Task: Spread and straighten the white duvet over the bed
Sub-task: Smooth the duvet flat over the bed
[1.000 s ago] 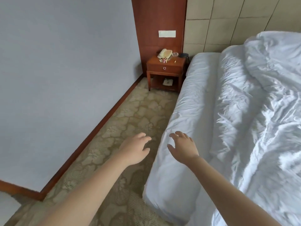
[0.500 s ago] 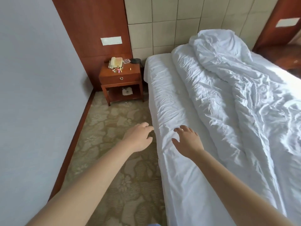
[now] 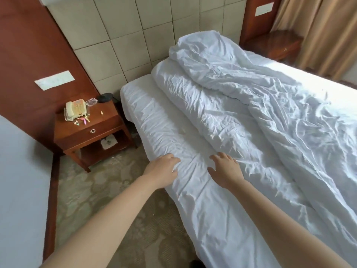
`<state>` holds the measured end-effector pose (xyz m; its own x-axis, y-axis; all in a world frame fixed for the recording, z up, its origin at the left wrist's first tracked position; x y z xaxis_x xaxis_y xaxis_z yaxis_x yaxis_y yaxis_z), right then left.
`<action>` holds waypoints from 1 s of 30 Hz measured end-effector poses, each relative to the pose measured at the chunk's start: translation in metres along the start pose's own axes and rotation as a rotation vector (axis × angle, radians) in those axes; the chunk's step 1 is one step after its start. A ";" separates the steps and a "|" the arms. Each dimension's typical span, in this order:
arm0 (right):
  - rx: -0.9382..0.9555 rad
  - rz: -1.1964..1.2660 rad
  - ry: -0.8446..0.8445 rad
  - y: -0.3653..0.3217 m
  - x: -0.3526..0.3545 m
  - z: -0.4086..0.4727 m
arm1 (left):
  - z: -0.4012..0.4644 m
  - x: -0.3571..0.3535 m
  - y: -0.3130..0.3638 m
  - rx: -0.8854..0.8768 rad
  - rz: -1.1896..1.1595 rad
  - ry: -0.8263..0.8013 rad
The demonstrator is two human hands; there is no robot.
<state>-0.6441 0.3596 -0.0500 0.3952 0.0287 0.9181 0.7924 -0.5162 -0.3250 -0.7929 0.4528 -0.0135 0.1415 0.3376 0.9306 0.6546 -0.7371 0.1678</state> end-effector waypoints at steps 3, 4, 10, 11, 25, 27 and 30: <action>-0.026 -0.011 0.038 -0.012 0.027 0.045 | 0.047 0.029 -0.017 -0.055 0.005 -0.002; -0.034 -0.011 0.049 -0.016 0.034 0.059 | 0.064 0.038 -0.023 -0.068 0.006 -0.003; -0.116 -0.010 0.116 -0.040 0.059 0.146 | 0.162 0.083 -0.059 -0.188 0.074 0.010; -0.136 -0.008 0.134 -0.044 0.061 0.159 | 0.176 0.092 -0.066 -0.213 0.082 0.017; -0.492 0.058 0.158 -0.037 0.064 0.320 | 0.395 0.123 -0.125 -0.484 0.260 -0.158; -0.535 0.074 0.167 -0.015 0.069 0.345 | 0.428 0.126 -0.105 -0.553 0.271 -0.152; -0.569 0.066 0.194 0.020 0.079 0.386 | 0.479 0.128 -0.077 -0.614 0.298 -0.162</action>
<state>-0.4173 0.6823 -0.0714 0.3005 -0.1483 0.9422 0.3754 -0.8897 -0.2598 -0.4695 0.8332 -0.0633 0.3894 0.1177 0.9135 0.0398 -0.9930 0.1110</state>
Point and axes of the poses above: each hand's wrist, its own z-axis towards the middle knuckle, its own x-axis out of the back of the hand, y = z × x, the point moved 9 cm from there along z, towards the middle knuckle
